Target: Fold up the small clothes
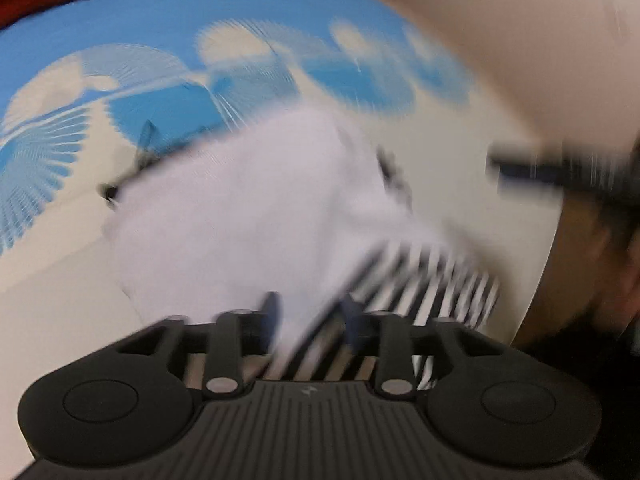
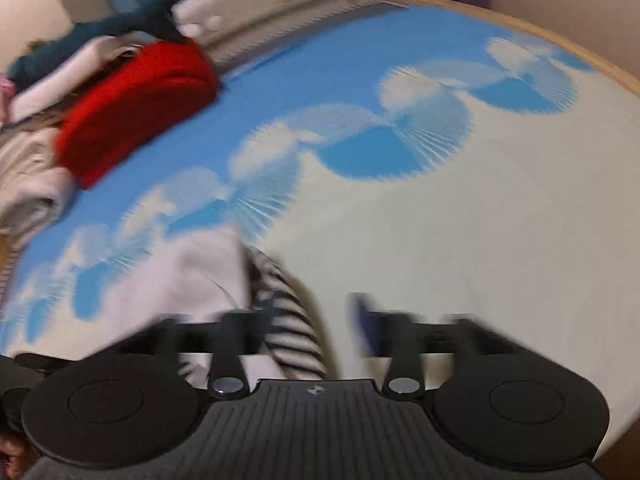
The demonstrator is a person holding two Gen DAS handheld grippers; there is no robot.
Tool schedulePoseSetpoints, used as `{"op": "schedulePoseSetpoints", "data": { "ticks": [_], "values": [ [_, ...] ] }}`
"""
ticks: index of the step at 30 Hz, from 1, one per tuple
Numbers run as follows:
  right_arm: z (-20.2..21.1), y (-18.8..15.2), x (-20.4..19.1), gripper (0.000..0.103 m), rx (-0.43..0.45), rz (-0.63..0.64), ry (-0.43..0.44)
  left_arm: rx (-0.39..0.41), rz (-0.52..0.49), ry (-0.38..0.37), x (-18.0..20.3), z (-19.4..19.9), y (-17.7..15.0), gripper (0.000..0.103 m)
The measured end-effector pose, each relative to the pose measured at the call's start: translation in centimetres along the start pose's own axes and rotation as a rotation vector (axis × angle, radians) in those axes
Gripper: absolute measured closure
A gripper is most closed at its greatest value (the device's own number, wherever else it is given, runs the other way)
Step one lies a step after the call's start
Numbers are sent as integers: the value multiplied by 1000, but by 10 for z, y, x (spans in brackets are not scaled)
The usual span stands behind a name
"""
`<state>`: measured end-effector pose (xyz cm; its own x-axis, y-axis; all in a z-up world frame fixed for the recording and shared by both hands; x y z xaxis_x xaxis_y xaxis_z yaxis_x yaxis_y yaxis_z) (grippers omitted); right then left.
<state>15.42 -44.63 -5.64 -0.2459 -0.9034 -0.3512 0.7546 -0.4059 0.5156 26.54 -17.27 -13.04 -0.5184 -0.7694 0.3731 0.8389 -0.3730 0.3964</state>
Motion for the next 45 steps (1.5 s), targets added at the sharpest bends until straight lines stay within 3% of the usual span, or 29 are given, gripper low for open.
{"op": "schedulePoseSetpoints", "data": {
  "ticks": [1,2,4,7,9,11,14,18,20,21,22,23,25,26,27,28,35,37,39,40,42,45],
  "values": [
    [-8,8,-10,6,-30,8,31,67,71,9,-14,15,7,26],
    [-17,11,-18,7,-72,9,70,125,135,27,-27,27,11,16],
    [-45,10,-31,7,-179,3,159,166,278,29,-58,36,12,15],
    [-87,0,-38,7,-294,34,180,97,485,-9,-96,21,-3,15],
    [-110,-15,-34,7,-369,47,145,56,593,11,-120,12,-18,15],
    [-124,-28,-25,7,-415,39,143,22,634,13,-132,4,-28,14],
    [-139,-31,-18,5,-460,-24,179,3,657,-20,-142,-13,-28,12],
    [-146,-27,-26,7,-449,35,193,6,685,-86,-144,-27,-22,11],
    [-147,-25,-25,19,-442,33,202,7,690,-112,-143,-35,-19,12],
    [-148,-22,-25,41,-432,27,207,11,683,-119,-142,-39,-16,13],
    [-148,-19,-27,55,-430,6,240,16,674,-125,-140,-38,-14,15],
    [-153,-16,-30,57,-432,-19,257,21,663,-139,-137,-40,-9,31],
    [-154,-15,-33,70,-423,-13,254,25,634,-147,-132,-38,-3,46],
    [-153,-15,-36,73,-418,-5,256,29,605,-143,-131,-35,1,59],
    [-152,-14,-39,77,-409,1,259,32,584,-134,-131,-31,3,68],
    [-150,-11,-44,79,-397,8,266,44,573,-123,-133,-24,7,70],
    [-138,21,-97,85,-276,-11,430,225,557,-41,-164,50,37,72],
    [-136,29,-119,85,-232,4,467,275,547,-15,-172,70,43,67],
    [-138,34,-134,84,-200,0,481,312,573,19,-183,83,45,55],
    [-140,36,-139,82,-190,-7,476,335,598,63,-190,92,43,53],
    [-149,36,-142,75,-195,1,420,361,582,150,-194,103,40,53],
    [-161,34,-128,72,-180,59,179,335,479,132,-171,110,38,53]
  ]
}}
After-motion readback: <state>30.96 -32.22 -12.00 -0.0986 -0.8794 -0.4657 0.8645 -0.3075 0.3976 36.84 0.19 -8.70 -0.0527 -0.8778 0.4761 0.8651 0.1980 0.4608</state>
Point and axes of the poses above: each gripper's, at about its wrist camera, not at the fingertips, and z roughly against the way its jaws point, x to its right, y to its top, the point moved 8 cm from there along -z, roughly the way its jaws point, and after that the axes turned 6 degrees about -x, right-handed, at the moved point
